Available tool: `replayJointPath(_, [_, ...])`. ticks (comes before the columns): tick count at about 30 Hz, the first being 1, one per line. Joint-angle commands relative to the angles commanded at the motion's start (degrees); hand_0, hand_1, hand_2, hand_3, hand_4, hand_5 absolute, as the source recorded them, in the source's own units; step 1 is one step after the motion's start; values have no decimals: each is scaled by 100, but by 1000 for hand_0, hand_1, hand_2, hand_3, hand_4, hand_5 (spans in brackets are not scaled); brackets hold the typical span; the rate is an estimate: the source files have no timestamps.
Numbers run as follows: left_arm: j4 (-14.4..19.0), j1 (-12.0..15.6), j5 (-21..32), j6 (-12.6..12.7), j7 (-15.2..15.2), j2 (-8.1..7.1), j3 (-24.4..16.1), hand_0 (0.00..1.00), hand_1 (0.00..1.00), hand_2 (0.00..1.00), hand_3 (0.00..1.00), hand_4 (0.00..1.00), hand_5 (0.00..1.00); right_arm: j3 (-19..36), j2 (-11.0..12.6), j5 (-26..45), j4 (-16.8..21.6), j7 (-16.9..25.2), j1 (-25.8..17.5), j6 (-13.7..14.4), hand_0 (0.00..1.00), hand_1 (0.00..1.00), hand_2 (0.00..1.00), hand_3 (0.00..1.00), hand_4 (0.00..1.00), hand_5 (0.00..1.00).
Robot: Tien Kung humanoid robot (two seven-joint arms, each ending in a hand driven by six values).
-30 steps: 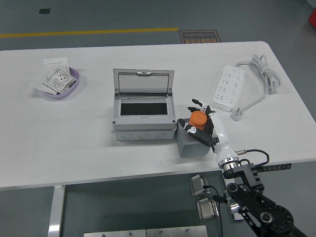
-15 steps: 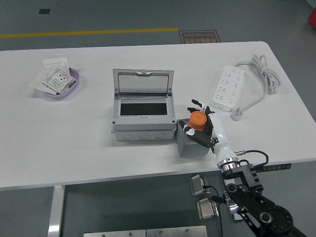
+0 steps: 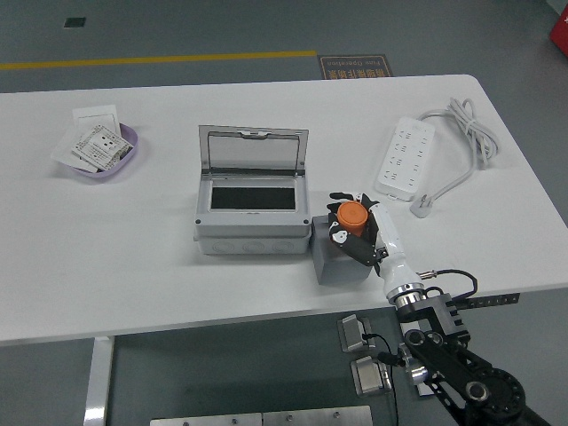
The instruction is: Pick up the cylinder from the cube,place it in the box,flap close box
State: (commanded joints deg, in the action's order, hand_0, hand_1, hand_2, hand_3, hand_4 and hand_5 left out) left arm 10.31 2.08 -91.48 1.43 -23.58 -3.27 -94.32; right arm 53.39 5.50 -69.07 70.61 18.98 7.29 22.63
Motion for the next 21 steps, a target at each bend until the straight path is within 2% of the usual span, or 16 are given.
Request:
replayJointPath(3, [0,1,6,3,4,0,5,612,669,578,599,661,392,-2,9,-24,11,-28,12,5,760,640,567,502,8,2])
replayJointPath(4, [0,1,4,4,4,0,3,611,668,578,599,662,394,0,13,-37,15,-33,20,15,679,578,501,392,85,2])
replayJointPath(9, [0,1,-3,8,10,2,4,611,668,578,599,662,394,33,36,-167,81,-86,61,68,679,578,501,392,85,2])
replayJointPath(10, [0,0,-8,8,9,2,1,611,668,579,599,662,393,41,43,-208,99,-106,69,77,570,422,351,251,2,2])
replayJointPath(21, [0,6,-76,1,-2,12,-30,611,668,579,599,662,394,159,139,-736,402,-378,145,154,563,391,335,241,2,2])
